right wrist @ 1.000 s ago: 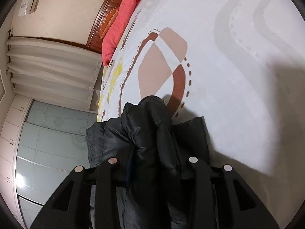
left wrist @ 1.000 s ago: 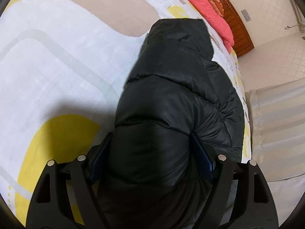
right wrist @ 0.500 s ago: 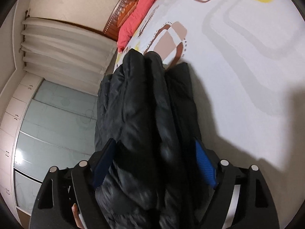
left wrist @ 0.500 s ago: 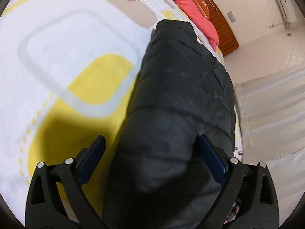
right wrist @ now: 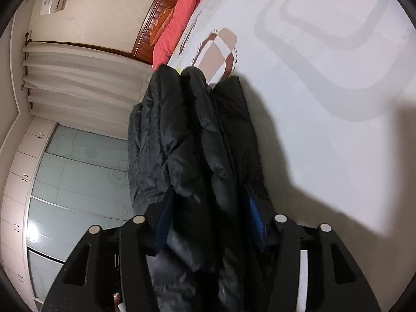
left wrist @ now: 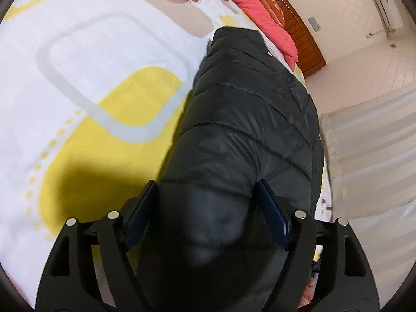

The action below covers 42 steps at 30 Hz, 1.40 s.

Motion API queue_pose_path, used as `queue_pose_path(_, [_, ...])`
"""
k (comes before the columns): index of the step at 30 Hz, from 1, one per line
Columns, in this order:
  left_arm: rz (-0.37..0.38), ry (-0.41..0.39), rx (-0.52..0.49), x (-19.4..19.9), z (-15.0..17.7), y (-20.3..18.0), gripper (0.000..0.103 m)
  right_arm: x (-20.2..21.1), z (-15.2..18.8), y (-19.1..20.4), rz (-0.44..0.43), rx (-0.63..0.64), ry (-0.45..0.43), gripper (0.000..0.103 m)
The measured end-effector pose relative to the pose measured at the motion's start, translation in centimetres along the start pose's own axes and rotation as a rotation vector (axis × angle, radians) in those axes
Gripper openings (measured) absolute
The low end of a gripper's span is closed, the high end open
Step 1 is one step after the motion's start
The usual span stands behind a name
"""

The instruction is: Fold large clothes

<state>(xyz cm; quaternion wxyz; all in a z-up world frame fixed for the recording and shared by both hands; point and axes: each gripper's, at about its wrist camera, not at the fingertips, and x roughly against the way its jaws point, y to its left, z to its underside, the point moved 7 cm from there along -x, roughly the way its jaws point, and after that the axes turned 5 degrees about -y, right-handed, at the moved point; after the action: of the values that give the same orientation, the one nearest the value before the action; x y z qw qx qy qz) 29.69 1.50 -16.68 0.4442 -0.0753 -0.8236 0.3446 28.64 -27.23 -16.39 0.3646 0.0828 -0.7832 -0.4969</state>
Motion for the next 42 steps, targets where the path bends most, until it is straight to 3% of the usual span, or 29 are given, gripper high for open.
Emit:
queue_pose_path(4, [-0.067,-0.03,-0.116,2.4,1.3,-1.0,0.078,2.6,1.3,1.6,0.072,0.105,-0.029,0.053])
queue_pose_path(10, [-0.196,-0.143,-0.298,6.5,4.0,-2.2,0.087,5.5,4.8,3.7,0.203,0.295,-0.066,0.054])
queue_pose_path(13, [-0.27,-0.21,-0.367,8.4,5.4,-2.3,0.091,6.6,6.5,4.5,0.279,0.382,-0.093,0.063])
queue_pose_path(17, [-0.347,-0.254,-0.424,10.2,7.1,-2.0,0.093,7.2,8.2,4.8,0.353,0.456,-0.112,0.063])
queue_pose_path(28, [-0.339,-0.307,-0.496,14.5,9.6,-4.1,0.094,10.5,12.1,7.1,0.447,0.612,-0.186,0.063])
queue_pose_path(38, [-0.345,-0.373,-0.555,17.4,10.7,-6.1,0.094,12.7,13.4,9.6,0.453,0.68,-0.242,0.063])
queue_pose_path(42, [-0.349,-0.405,-0.571,18.5,10.9,-7.0,0.099,13.6,13.8,10.6,0.443,0.703,-0.264,0.063])
